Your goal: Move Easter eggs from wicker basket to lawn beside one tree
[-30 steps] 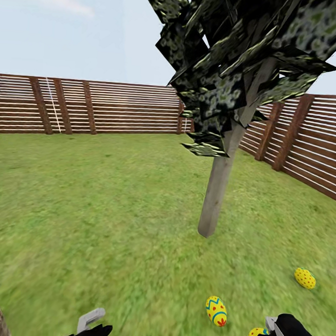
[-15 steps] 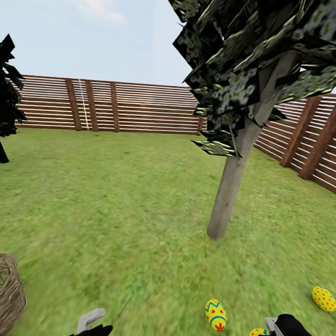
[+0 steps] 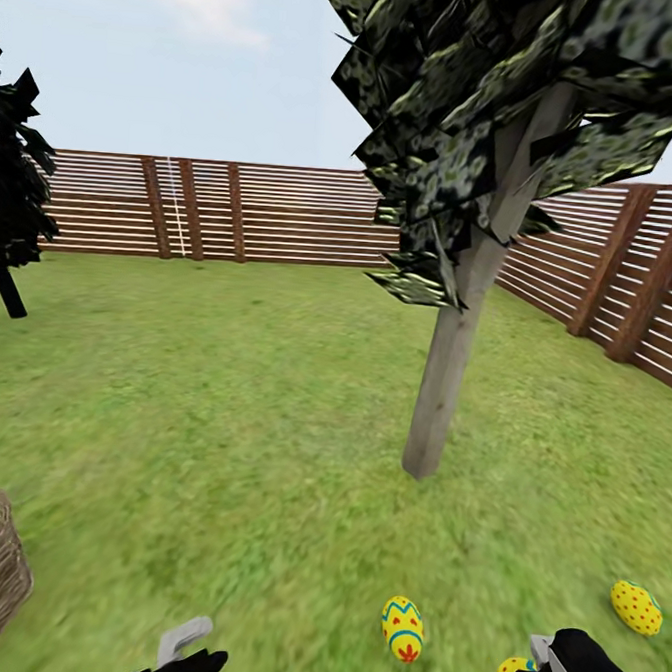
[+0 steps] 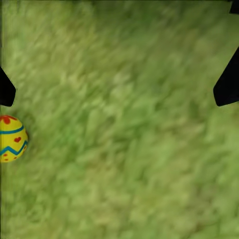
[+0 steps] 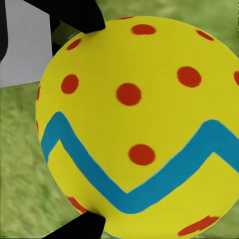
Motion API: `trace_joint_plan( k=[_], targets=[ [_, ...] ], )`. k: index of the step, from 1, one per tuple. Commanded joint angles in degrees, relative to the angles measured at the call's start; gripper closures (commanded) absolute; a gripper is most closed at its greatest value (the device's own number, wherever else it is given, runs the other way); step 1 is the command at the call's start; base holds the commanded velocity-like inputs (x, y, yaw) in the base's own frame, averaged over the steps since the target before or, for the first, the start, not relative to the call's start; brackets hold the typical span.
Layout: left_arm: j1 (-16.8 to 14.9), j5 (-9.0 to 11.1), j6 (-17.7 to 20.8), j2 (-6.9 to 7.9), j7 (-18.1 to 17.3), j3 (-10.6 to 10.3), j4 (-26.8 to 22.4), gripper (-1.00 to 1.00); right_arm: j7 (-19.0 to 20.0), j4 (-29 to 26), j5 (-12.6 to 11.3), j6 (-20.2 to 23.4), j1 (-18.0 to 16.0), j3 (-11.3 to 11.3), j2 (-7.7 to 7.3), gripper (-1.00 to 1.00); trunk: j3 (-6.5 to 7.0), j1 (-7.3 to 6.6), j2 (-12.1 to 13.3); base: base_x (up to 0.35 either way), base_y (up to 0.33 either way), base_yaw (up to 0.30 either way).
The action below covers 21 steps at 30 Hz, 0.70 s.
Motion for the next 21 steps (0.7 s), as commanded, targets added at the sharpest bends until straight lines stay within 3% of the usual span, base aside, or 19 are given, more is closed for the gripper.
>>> trace_joint_plan(
  k=[1,21],
  targets=[
    [-0.03,0.34,0.57,-0.1,-0.2,0.43,-0.13,-1.0,-0.05,-0.07,-0.54,0.21,-0.03,0.43,-0.09,1.0,-0.24,0.22,-0.45,0.0,-0.35,0.258],
    [-0.03,0.34,0.57,-0.1,-0.24,0.43,-0.14,-1.0,-0.02,-0.06,-0.43,0.12,-0.01,0.39,-0.02,1.0,-3.83,4.61,-8.47,-0.024,-0.35,0.292]
  ],
)
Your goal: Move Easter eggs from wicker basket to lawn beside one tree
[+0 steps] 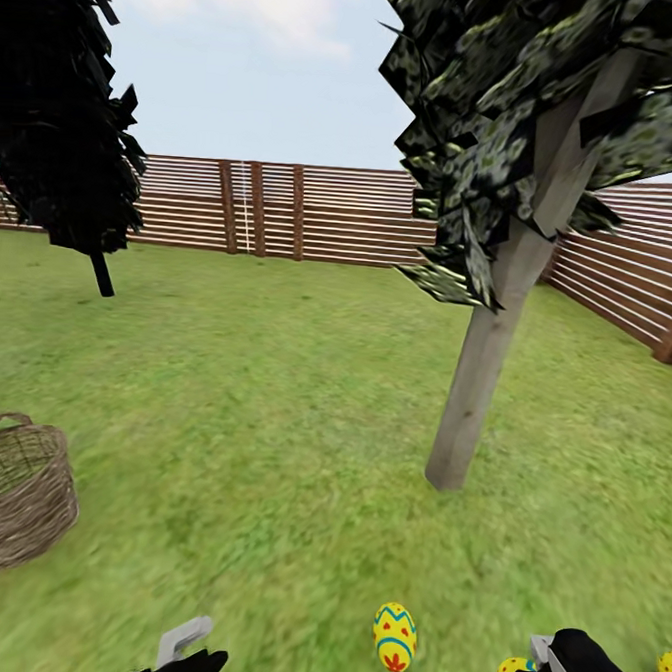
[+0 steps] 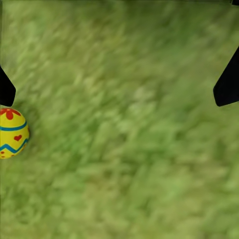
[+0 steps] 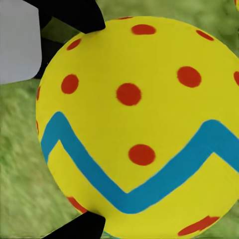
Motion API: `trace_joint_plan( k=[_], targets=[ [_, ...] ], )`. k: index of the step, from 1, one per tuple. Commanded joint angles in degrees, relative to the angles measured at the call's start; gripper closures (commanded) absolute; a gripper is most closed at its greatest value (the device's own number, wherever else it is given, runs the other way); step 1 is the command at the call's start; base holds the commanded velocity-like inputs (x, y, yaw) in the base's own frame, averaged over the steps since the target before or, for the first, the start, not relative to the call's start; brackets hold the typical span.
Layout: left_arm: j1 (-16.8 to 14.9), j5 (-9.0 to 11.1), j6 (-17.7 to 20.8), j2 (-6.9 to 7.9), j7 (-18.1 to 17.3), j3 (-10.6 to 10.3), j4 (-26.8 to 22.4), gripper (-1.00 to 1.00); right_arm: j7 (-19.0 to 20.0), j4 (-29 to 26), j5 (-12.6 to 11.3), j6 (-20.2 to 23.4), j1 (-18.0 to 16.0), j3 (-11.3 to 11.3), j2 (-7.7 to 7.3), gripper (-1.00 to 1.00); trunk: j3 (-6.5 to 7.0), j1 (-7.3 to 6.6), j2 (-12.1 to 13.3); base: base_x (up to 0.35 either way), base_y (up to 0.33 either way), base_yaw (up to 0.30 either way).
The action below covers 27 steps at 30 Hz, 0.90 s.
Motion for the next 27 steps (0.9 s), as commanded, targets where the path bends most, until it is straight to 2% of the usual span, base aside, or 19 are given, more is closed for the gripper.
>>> trace_joint_plan(
  k=[1,20,27],
  targets=[
    [-0.04,0.36,0.57,-0.07,-0.2,0.43,-0.14,-1.0,-0.05,-0.09,-0.58,0.21,0.0,0.47,-0.12,1.0,-0.24,0.21,-0.44,-0.071,-0.35,0.293],
    [-0.04,0.45,0.57,0.0,-0.18,0.48,-0.14,-1.0,-0.05,-0.09,-0.91,0.21,0.0,0.39,-0.3,1.0,-3.65,4.39,-8.07,-0.047,-0.348,0.291],
    [-0.04,0.6,0.57,0.12,-0.22,0.56,-0.14,-1.0,-0.05,-0.09,-1.18,0.21,-0.01,0.38,-0.35,1.0,-4.91,5.92,-10.87,0.0,-0.071,0.034]
  ],
)
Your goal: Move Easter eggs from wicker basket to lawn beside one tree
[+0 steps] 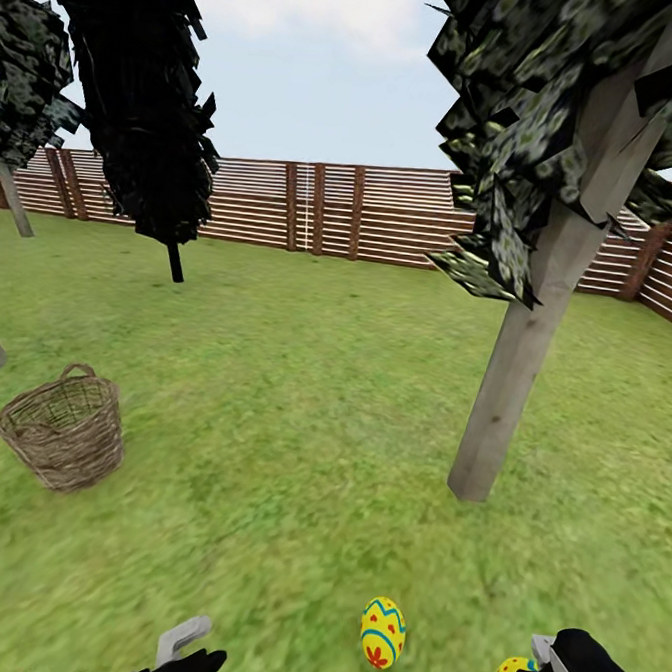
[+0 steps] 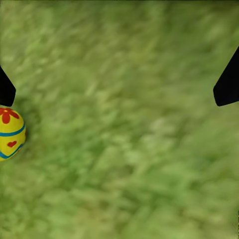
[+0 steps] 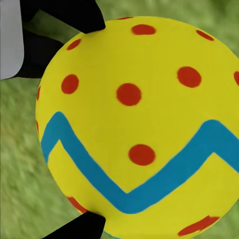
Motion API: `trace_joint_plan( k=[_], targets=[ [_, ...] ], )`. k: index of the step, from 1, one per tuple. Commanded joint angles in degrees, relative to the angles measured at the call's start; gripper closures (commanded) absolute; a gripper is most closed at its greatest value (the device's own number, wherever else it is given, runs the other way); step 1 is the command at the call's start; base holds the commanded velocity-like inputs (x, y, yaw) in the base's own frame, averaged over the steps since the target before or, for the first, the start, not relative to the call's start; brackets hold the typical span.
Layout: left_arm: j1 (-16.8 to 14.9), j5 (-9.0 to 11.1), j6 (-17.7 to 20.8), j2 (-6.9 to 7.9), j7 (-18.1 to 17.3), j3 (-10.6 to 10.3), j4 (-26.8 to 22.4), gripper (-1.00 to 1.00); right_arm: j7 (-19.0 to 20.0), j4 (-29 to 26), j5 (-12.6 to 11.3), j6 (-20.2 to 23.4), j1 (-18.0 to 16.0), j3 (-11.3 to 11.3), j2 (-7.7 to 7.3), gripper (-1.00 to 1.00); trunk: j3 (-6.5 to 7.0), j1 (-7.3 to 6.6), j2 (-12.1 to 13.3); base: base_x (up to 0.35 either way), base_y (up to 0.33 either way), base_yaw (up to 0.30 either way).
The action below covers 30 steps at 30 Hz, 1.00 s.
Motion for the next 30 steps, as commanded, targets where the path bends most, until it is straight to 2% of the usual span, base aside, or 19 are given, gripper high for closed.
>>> trace_joint_plan(
  k=[1,11,15,26,30],
  targets=[
    [-0.03,0.37,0.54,-0.04,-0.27,0.45,-0.12,-1.0,-0.09,-0.08,-0.6,0.24,-0.02,0.46,-0.14,1.0,-0.24,0.22,-0.44,-0.007,-0.001,0.001],
    [-0.03,0.29,0.53,-0.17,-0.26,0.38,1.19,-1.0,-0.09,-0.17,-0.68,0.3,-0.04,0.4,-0.24,1.0,-2.04,2.41,-4.45,-0.297,0.047,0.0],
    [-0.03,0.36,0.47,-0.13,-0.21,0.45,1.1,-1.0,-0.09,-0.17,-0.68,0.28,-0.02,0.41,-0.24,1.0,-2.76,3.29,-6.06,-0.103,0.0,0.0],
    [-0.03,0.37,0.46,-0.19,-0.24,0.41,1.19,-1.0,-0.09,-0.17,-0.68,0.24,-0.02,0.41,-0.11,1.0,-4.73,5.71,-10.47,-0.001,-0.321,0.0],
    [-0.03,0.33,0.46,-0.19,-0.25,0.39,1.19,-1.0,-0.09,-0.13,-0.66,0.24,-0.04,0.43,-0.05,1.0,-5.45,6.59,-12.07,0.174,-0.297,0.0]
  ],
)
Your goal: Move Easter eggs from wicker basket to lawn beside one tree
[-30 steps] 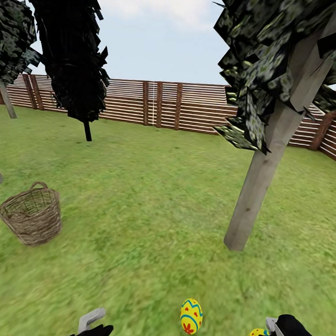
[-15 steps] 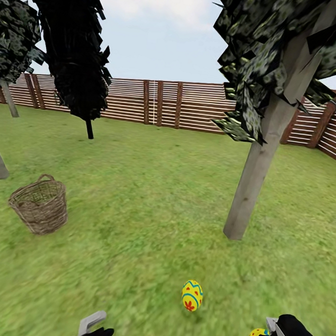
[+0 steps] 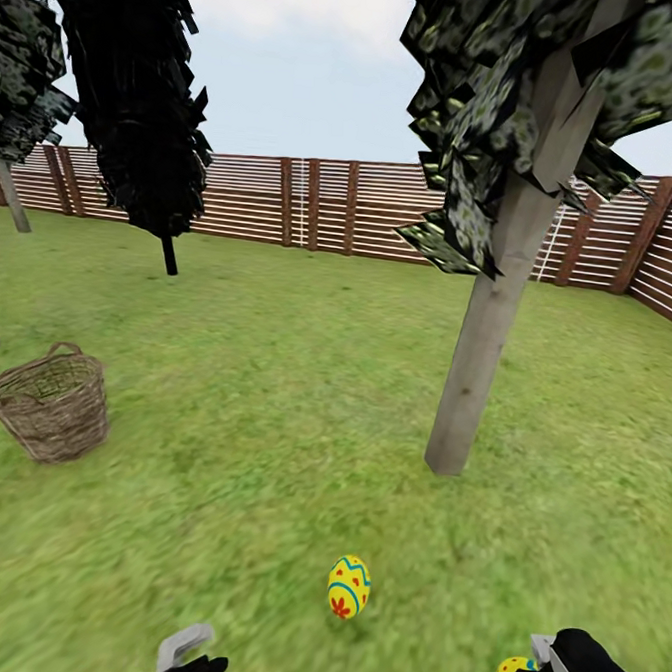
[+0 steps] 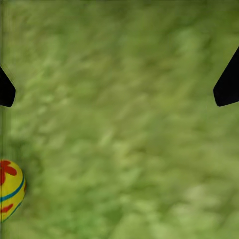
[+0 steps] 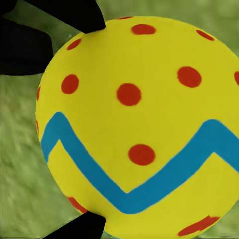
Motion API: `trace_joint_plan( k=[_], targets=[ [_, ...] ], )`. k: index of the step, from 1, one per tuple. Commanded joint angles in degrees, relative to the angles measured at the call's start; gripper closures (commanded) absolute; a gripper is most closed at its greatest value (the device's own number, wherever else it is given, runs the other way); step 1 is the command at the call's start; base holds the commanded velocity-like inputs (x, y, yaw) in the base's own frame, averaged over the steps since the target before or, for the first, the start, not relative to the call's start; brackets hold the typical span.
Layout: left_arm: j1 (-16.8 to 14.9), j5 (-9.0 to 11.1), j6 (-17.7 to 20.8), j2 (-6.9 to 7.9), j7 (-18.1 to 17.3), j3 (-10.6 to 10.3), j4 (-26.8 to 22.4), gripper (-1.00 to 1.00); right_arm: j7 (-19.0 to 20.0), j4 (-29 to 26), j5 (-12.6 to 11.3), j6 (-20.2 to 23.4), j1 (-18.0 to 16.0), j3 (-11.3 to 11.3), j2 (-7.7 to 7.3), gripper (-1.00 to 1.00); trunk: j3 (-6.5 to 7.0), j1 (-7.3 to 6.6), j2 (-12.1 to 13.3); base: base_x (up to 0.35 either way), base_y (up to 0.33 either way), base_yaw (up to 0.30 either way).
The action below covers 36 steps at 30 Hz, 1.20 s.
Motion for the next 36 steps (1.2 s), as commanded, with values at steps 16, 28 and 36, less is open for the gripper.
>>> trace_joint_plan(
  k=[16,28,36],
  targets=[
    [-0.02,0.41,-8.56,0.75,-0.48,0.62,2.53,-1.0,-0.07,-0.02,-0.5,0.04,-0.01,0.49,0.03,1.0,-2.94,3.54,-6.46,0.301,-0.14,0.0],
    [-0.02,1.33,12.93,9.64,-0.17,1.66,-38.19,-1.0,0.17,-0.63,-0.49,-0.65,-0.01,0.19,-0.11,1.0,-5.09,6.17,-11.27,0.017,-0.001,0.0],
    [-0.02,1.14,12.79,8.97,-0.33,1.19,-42.07,-1.0,0.19,-2.04,-0.5,-0.68,-0.01,0.16,-0.54,1.0,-6.53,7.93,-14.48,0.0,0.0,0.0]
  ],
)
